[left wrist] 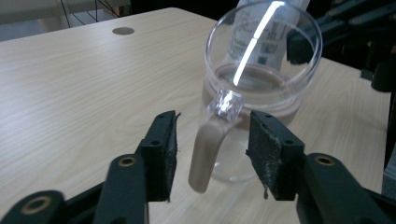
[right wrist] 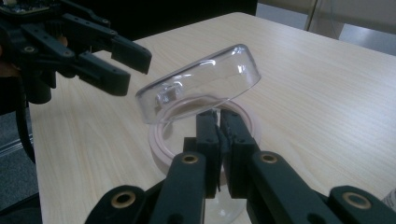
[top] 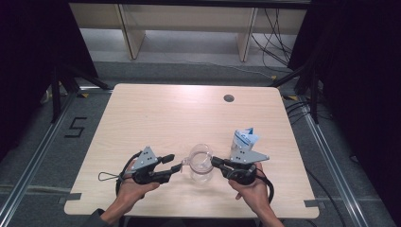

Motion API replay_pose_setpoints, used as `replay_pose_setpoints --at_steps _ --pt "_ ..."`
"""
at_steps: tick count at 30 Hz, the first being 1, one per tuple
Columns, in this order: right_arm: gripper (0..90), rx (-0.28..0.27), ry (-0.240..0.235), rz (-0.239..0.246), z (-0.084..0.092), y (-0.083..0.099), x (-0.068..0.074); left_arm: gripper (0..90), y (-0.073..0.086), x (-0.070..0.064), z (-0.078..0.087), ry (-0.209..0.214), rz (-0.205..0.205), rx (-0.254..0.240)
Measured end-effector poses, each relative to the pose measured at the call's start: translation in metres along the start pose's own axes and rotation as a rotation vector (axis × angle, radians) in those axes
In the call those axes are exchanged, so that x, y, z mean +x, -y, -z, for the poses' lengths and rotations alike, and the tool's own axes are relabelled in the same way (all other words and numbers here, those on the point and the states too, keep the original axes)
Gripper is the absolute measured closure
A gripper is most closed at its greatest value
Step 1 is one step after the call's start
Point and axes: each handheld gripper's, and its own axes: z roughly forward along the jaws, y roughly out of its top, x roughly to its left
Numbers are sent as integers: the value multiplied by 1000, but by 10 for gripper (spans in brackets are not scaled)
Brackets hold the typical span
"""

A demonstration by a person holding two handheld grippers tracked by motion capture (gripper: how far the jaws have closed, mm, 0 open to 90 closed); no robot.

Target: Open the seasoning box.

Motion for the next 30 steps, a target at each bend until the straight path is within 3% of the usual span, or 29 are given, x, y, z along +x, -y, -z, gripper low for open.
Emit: replay_pose_setpoints --at_steps 2,6,11,14,23,24,30 --pt "869 0 -4 -17 0 -1 2 435 3 0 2 -9 -8 13" --pt "869 -4 -2 -4 0 -4 2 347 8 0 6 -35 -9 49" --pt "869 -7 4 -9 0 -6 3 289 15 -1 8 -50 -13 75" --pt "869 -13 -7 11 -2 -9 3 254 17 -1 10 -55 -39 82" --pt "869 -28 -17 16 -5 -16 7 217 26 -2 14 -79 -23 99" --pt "869 -48 -23 38 -8 -17 6 217 27 -1 14 -75 -22 101" --pt "869 -37 -20 9 -9 -20 10 200 30 0 15 -84 -26 106"
